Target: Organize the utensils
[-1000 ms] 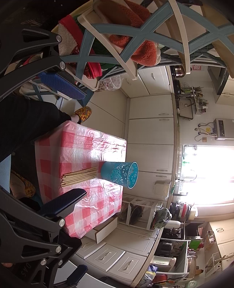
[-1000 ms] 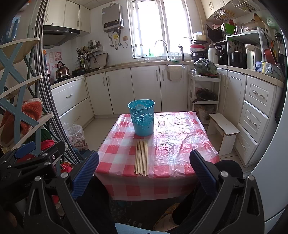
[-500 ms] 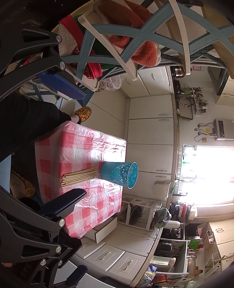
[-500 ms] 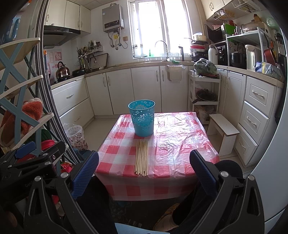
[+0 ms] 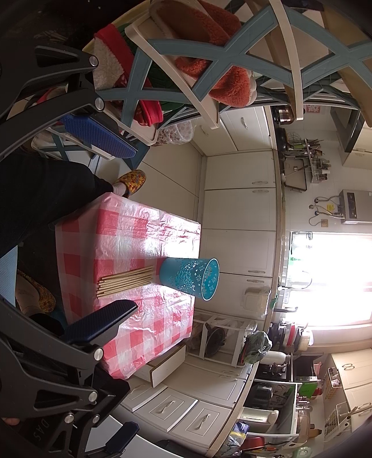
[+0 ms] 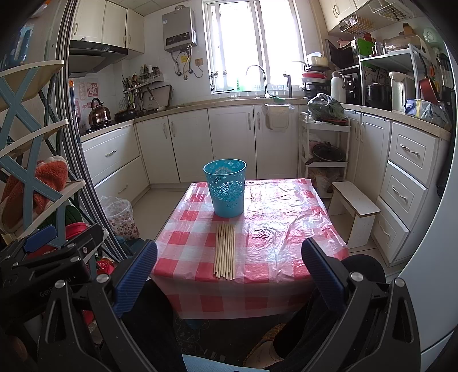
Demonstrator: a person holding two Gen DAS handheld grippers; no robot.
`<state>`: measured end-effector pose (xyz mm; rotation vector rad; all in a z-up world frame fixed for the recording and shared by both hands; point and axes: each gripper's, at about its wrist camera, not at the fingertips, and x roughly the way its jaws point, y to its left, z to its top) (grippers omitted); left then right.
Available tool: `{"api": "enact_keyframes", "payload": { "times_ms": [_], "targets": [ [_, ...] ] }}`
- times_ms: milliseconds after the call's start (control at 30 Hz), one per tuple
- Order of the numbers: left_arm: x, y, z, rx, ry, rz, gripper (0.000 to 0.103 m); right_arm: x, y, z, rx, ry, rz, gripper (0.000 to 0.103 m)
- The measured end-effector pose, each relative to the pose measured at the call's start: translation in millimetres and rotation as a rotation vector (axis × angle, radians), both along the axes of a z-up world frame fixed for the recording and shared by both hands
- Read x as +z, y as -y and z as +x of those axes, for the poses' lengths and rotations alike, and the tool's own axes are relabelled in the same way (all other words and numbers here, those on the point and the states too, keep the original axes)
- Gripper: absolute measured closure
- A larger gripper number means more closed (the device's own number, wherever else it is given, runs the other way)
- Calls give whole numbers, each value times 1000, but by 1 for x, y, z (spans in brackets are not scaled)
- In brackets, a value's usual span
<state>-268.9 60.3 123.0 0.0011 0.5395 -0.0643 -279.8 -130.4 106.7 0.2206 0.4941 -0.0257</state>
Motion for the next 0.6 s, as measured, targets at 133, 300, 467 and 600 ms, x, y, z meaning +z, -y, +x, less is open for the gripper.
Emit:
{"api": "enact_keyframes", "payload": {
  "times_ms": [133, 300, 467, 600],
  "targets": [
    [0, 0, 0, 2, 0, 0, 8, 3, 3, 1, 4, -28, -1, 6],
    [-1, 1, 8, 12, -3, 12, 8, 4, 6, 7, -3, -37, -15, 6],
    [-15, 5, 42, 23, -34, 37, 8, -8, 14, 31, -23, -49, -49, 6],
    [-36, 10, 80, 15, -93, 41, 8, -29, 23, 62, -25, -107, -82, 7]
  ]
}}
